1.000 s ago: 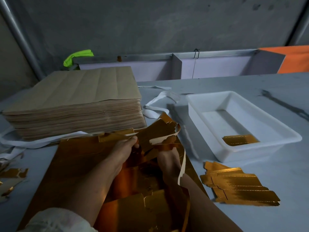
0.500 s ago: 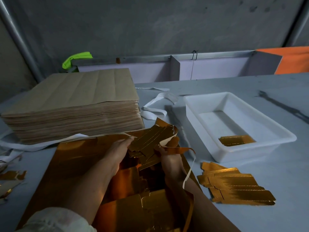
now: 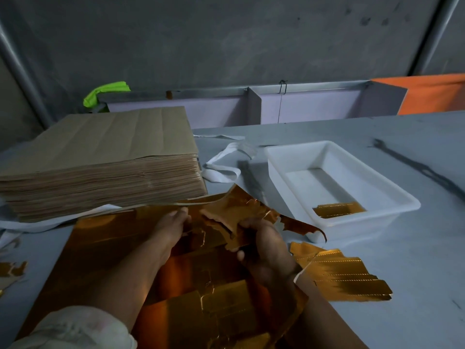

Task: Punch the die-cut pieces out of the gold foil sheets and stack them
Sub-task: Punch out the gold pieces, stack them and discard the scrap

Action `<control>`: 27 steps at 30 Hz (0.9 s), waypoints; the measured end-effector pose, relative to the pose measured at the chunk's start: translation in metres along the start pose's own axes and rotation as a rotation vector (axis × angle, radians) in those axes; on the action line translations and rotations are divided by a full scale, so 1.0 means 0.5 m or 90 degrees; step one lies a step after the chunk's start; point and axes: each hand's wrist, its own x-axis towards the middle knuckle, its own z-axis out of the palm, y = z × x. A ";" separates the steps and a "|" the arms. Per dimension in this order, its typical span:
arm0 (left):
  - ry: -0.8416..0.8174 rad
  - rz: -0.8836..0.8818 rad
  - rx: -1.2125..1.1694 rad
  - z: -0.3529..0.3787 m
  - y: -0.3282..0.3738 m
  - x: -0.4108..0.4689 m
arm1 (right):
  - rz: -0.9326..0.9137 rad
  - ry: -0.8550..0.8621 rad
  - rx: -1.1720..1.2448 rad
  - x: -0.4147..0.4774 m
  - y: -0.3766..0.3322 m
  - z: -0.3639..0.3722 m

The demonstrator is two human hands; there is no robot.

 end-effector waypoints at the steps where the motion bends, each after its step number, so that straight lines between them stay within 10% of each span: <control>1: -0.006 0.001 0.004 -0.002 0.004 -0.005 | 0.020 -0.015 0.023 -0.004 0.001 -0.003; 8: -0.043 0.014 -0.126 -0.005 0.012 -0.025 | 0.195 -0.317 -0.052 -0.042 0.008 -0.028; 15: -0.054 -0.043 -0.096 -0.028 0.032 -0.022 | 0.112 -0.216 -0.154 -0.037 0.033 -0.036; 20: -0.064 0.049 0.093 -0.072 0.071 -0.022 | 0.066 -0.179 -0.158 -0.029 0.031 -0.027; 27: -0.178 -0.137 0.495 -0.131 0.142 -0.069 | 0.053 -0.117 -0.190 -0.037 0.034 -0.005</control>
